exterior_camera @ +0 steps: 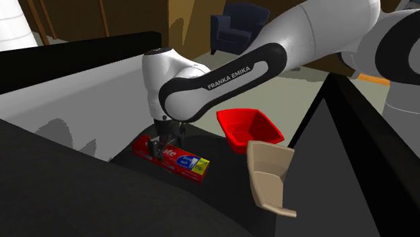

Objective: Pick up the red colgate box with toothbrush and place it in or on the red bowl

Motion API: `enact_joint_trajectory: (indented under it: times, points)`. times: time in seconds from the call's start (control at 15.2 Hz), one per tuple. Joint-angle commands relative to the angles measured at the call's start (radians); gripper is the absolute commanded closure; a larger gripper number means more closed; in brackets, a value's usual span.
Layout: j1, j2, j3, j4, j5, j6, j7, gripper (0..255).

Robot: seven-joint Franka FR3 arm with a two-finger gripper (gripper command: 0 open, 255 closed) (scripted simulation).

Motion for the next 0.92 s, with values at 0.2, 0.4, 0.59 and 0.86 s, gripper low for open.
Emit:
enact_joint_trajectory:
  times: [0.2,0.4,0.59,0.86]
  points:
    - [0.003,0.017,-0.003,-0.027,-0.009,0.043,0.007,0]
    - [0.003,0.017,-0.003,-0.027,-0.009,0.043,0.007,0]
    - [0.003,0.017,-0.003,-0.026,-0.009,0.042,0.007,0]
    - [0.003,0.017,-0.003,-0.026,-0.009,0.042,0.008,255]
